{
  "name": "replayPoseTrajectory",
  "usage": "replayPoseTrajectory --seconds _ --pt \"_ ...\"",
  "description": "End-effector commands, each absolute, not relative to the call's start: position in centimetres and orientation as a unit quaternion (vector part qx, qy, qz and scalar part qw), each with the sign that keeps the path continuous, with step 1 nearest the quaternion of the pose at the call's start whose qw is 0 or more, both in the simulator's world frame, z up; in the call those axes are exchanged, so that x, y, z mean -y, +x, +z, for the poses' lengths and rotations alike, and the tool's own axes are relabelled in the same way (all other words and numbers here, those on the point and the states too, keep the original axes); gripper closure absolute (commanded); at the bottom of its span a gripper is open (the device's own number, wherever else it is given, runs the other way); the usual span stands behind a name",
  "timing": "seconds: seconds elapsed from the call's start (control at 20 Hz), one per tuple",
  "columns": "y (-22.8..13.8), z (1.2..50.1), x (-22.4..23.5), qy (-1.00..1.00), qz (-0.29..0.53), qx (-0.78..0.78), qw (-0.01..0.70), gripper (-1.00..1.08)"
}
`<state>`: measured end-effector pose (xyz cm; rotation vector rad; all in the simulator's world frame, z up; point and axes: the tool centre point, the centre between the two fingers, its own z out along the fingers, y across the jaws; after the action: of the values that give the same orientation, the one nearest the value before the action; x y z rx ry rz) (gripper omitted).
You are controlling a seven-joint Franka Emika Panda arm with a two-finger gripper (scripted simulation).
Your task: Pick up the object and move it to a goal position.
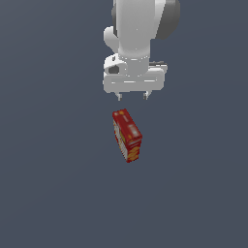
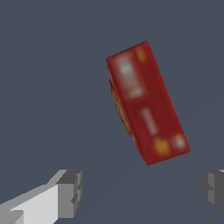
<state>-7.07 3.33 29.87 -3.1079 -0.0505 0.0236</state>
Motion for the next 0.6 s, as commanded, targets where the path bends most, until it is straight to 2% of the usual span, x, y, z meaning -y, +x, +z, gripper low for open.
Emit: replayPoseTrajectory --seconds 0.0,0.55 --pt "-7.1 29.9 -3.3 -1.0 0.008 0.016 0.017 -0.92" --pt "-6.8 30.5 -1.4 -0.999 0.011 -0.021 0.023 -0.92"
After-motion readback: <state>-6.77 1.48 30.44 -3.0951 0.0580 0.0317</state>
